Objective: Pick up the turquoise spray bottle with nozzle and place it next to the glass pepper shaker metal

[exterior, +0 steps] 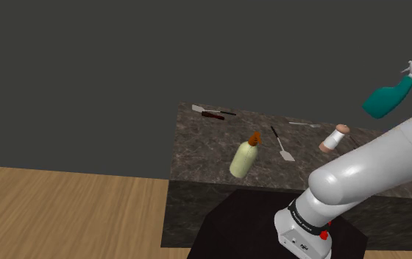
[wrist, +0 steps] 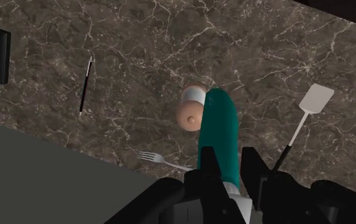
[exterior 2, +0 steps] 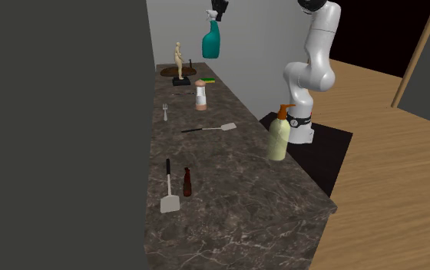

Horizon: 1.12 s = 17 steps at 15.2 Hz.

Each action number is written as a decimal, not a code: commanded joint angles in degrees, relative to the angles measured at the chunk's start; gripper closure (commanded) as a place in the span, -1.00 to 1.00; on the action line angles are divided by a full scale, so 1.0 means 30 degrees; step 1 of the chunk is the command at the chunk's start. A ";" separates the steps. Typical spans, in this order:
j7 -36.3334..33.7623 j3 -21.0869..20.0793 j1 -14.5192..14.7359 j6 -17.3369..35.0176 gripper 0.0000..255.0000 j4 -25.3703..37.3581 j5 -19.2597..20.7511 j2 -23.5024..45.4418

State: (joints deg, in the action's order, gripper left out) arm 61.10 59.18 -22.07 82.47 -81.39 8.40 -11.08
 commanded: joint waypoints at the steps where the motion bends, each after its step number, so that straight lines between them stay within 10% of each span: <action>1: 0.2086 0.2435 0.0123 -0.0078 1.00 0.1240 -0.1851 0.1957; 4: 0.6654 0.5602 -0.2949 -0.1040 1.00 0.3632 -0.7682 0.7306; 8: 0.9149 0.3261 -1.0099 -0.2853 1.00 0.7481 -1.1570 1.0912; 17: 0.8664 0.4693 -0.5736 0.0861 1.00 0.2225 -0.9127 0.8757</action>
State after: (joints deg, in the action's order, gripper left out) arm 87.24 72.97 -40.15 84.17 -73.61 -19.47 15.64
